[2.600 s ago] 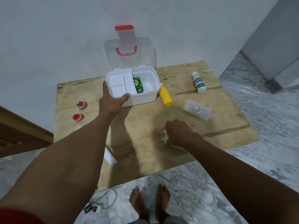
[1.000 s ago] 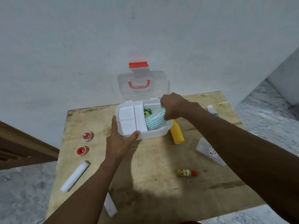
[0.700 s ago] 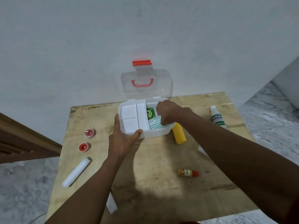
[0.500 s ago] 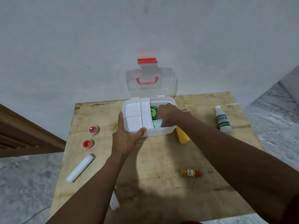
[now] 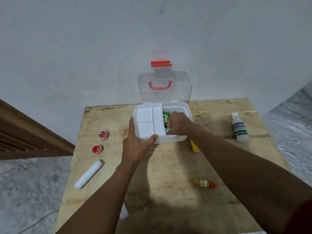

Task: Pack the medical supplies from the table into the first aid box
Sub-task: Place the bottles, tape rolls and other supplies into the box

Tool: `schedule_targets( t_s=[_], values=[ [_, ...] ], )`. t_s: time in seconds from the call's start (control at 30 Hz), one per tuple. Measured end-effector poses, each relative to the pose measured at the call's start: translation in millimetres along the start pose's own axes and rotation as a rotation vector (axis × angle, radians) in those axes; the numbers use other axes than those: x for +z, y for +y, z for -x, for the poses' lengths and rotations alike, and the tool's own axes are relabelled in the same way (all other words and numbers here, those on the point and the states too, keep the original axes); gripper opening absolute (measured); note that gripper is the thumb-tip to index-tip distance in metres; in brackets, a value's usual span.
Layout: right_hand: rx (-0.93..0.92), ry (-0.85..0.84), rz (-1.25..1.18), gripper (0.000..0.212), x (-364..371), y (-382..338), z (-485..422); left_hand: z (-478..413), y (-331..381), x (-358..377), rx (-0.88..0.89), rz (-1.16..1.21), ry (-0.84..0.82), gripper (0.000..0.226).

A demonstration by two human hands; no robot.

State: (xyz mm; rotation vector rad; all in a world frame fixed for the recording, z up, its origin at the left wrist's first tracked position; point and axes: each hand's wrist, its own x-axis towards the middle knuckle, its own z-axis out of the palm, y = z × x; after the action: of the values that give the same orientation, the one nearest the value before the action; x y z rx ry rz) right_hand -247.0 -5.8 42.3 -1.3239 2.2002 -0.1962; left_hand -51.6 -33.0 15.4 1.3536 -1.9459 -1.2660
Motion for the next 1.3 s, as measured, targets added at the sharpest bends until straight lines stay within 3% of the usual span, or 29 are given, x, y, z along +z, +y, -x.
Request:
schedule_targets(
  t_s=[0.43, 0.6, 0.73, 0.9, 1.03, 1.3],
  values=[
    [0.030, 0.039, -0.108, 0.030, 1.0, -2.0, 8.9, -0.1, 0.4, -0.3, 0.014, 0.010, 0.008, 0.101],
    [0.028, 0.056, -0.088, 0.020, 0.2, -3.8, 14.1, 0.2, 0.2, -0.3, 0.019, 0.016, 0.009, 0.100],
    [0.019, 0.173, -0.063, 0.014, -0.8, -2.6, 26.6, 0.1, 0.5, -1.3, 0.046, 0.007, 0.006, 0.099],
    [-0.031, 0.470, -0.128, 0.010, -2.8, 6.2, 59.6, -0.5, -0.4, -1.9, 0.070, -0.008, 0.000, 0.097],
    [0.050, 0.542, -0.054, 0.018, 4.8, 25.1, 99.4, 0.3, -0.3, -2.5, 0.067, -0.015, -0.015, 0.097],
    [0.299, 0.425, 0.066, 0.030, 27.7, 94.0, 172.1, 0.7, -1.0, -3.1, 0.062, -0.010, -0.020, 0.096]
  ],
)
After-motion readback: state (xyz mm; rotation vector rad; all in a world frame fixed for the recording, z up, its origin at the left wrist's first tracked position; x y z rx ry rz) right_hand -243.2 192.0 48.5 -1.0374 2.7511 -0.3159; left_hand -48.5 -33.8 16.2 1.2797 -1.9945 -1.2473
